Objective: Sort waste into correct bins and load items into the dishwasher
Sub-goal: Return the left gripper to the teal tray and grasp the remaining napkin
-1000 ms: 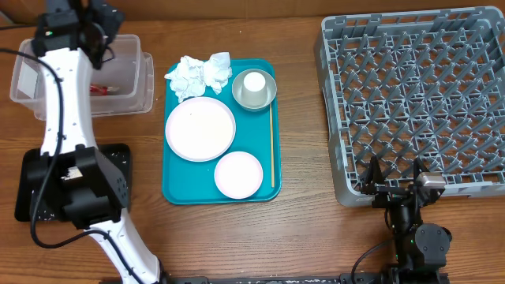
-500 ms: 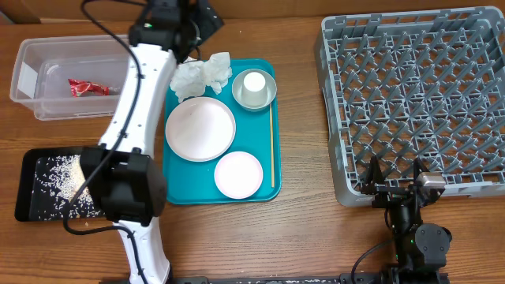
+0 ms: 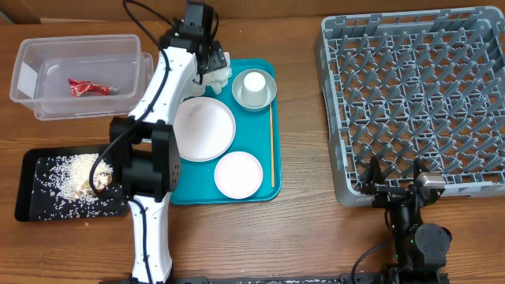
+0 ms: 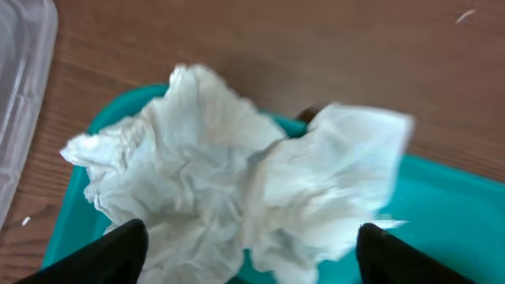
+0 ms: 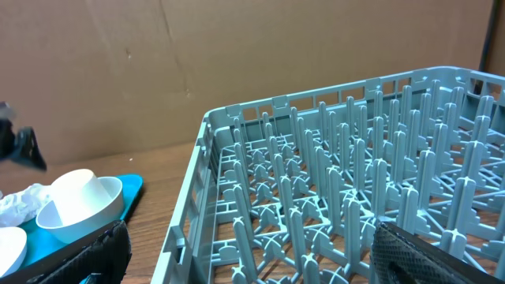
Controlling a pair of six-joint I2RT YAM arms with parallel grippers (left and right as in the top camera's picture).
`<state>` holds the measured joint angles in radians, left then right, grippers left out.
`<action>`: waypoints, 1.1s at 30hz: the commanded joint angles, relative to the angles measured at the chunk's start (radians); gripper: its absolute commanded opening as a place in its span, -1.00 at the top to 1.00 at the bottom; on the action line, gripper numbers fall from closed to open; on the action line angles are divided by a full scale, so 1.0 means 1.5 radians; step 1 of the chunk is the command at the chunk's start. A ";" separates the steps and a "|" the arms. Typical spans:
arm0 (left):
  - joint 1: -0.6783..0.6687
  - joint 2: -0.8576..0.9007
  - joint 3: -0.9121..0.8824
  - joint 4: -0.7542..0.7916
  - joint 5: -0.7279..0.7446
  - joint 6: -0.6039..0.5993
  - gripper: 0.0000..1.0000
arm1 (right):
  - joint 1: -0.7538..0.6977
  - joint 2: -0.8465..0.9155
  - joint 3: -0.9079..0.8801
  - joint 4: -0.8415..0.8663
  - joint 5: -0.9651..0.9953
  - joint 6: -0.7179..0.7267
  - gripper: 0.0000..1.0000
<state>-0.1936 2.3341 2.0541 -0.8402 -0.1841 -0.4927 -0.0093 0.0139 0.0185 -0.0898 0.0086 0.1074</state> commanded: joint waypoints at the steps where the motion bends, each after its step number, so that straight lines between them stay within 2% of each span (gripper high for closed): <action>1: 0.002 0.019 -0.001 -0.009 -0.004 0.032 -0.68 | 0.002 -0.007 -0.007 0.005 0.009 -0.002 -1.00; 9: 0.002 0.054 -0.004 -0.015 0.024 0.085 -0.65 | 0.002 -0.007 -0.007 0.005 0.009 -0.002 -1.00; 16: 0.003 0.098 -0.004 -0.002 0.018 0.090 -0.61 | 0.002 -0.007 -0.007 0.005 0.009 -0.002 -0.99; 19: 0.002 0.097 -0.002 0.013 0.017 0.090 -0.36 | 0.002 -0.007 -0.007 0.005 0.009 -0.002 -1.00; 24: 0.002 0.095 0.019 0.004 0.016 0.100 0.50 | 0.002 -0.007 -0.007 0.005 0.009 -0.002 -1.00; 27: 0.002 0.091 0.049 -0.021 0.016 0.099 0.85 | 0.002 -0.007 -0.007 0.005 0.009 -0.002 -1.00; 28: 0.002 0.087 0.064 -0.032 0.016 0.099 0.92 | 0.002 -0.007 -0.007 0.005 0.009 -0.002 -1.00; 33: 0.003 0.052 0.177 -0.086 0.012 0.099 0.92 | 0.002 -0.007 -0.007 0.005 0.009 -0.002 -1.00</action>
<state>-0.1944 2.4561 2.2135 -0.9588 -0.1513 -0.3557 -0.0097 0.0128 0.0185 -0.0891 0.0082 0.1078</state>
